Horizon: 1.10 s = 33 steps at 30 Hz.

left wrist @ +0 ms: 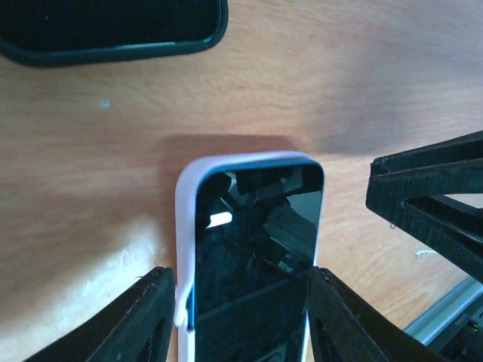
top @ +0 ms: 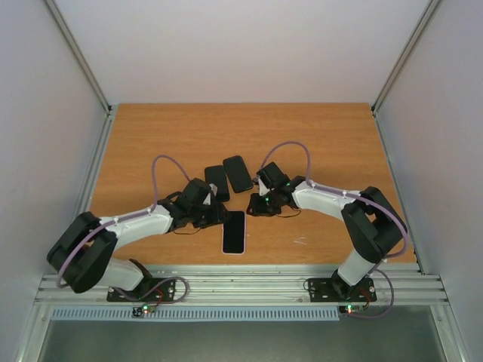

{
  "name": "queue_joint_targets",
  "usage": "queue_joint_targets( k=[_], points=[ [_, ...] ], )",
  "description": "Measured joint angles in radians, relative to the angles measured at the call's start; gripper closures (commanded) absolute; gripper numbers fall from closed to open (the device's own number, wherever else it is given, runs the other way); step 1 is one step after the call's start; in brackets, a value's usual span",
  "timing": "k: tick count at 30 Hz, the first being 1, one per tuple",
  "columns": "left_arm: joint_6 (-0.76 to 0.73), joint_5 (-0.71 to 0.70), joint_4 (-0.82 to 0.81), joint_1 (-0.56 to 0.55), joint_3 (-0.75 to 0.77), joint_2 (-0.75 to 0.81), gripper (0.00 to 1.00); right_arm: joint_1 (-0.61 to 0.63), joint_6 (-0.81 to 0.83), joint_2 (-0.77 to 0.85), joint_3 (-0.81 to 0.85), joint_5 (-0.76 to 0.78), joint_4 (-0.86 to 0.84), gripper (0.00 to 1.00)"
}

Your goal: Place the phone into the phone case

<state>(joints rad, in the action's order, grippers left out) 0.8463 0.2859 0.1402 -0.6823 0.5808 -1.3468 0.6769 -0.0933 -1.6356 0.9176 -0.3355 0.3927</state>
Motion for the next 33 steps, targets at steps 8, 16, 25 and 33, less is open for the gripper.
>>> queue_joint_targets(
  k=[8,16,25,33],
  points=[
    [-0.070,0.048,0.029,0.038,0.071,-0.141,0.50,-0.046,0.027,-0.100,0.048,-0.109,-0.034,0.76],
    [-0.119,0.056,0.075,0.042,0.124,-0.206,0.55,-0.060,0.043,-0.158,0.065,-0.154,-0.046,0.83],
    [-0.154,0.054,0.105,0.041,0.157,-0.239,0.64,-0.066,0.053,-0.224,0.124,-0.196,-0.041,0.87],
    [-0.174,-0.008,0.163,0.005,0.204,-0.264,0.64,-0.039,0.071,-0.240,0.152,-0.138,0.003,0.88]
  ],
)
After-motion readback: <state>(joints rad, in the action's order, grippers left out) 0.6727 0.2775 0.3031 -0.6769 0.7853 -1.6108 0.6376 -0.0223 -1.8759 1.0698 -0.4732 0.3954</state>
